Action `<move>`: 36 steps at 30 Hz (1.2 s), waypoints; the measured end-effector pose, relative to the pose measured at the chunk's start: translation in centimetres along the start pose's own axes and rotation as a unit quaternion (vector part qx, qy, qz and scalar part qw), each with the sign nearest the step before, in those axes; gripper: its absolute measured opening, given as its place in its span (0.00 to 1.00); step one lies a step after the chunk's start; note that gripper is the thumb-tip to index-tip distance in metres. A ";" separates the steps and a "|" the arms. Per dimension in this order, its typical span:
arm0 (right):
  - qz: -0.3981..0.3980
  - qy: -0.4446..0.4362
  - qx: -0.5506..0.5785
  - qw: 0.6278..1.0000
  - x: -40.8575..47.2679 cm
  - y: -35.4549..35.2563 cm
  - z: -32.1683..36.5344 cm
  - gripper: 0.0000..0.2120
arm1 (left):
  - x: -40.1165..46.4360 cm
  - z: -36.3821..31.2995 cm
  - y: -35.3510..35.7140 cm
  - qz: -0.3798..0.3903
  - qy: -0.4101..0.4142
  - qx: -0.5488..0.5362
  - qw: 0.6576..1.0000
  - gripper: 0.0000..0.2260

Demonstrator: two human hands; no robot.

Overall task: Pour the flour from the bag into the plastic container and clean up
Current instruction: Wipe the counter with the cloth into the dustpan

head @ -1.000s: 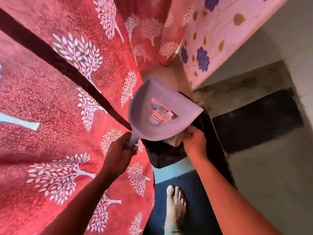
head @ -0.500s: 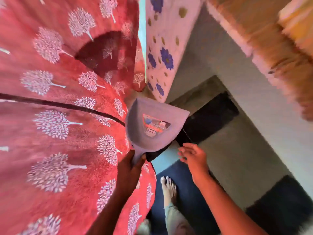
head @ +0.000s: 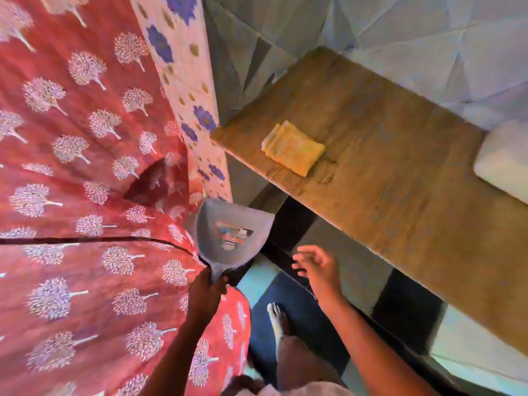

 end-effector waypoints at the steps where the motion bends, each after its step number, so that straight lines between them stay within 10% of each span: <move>1: -0.007 -0.008 0.003 1.000 -0.4 -0.5 1.1 0.09 | -0.4 -0.7 -0.2 0.011 -0.003 0.013 1.000 0.05; 13: 0.000 -0.185 -0.201 0.962 9.6 -2.1 11.9 0.07 | 3.4 -5.9 0.2 -0.024 -0.022 0.117 0.993 0.20; 17: -0.039 -0.297 -0.399 0.866 14.9 -0.8 14.6 0.19 | 4.5 -6.6 0.8 -0.020 -0.031 0.155 0.987 0.21; 21: -0.001 -0.219 -0.631 0.744 21.8 0.3 16.2 0.37 | 5.8 -7.8 2.3 -0.041 -0.047 0.186 0.981 0.17; 25: 0.034 -0.222 -0.715 0.662 24.5 0.8 17.3 0.26 | 7.0 -8.3 3.2 -0.030 -0.054 0.194 0.979 0.07; 36: -0.211 -0.216 -0.603 0.738 27.5 -20.4 24.0 0.20 | 8.9 -11.5 5.7 -0.010 0.037 0.232 0.972 0.30</move>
Point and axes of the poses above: each hand's wrist, its own x-axis towards the middle knuckle, its own y-axis out of the palm, z = x × y, the point moved 3 cm from there along x, towards the middle knuckle, and after that the axes turned 9 degrees about z, right-handed, at the moved point
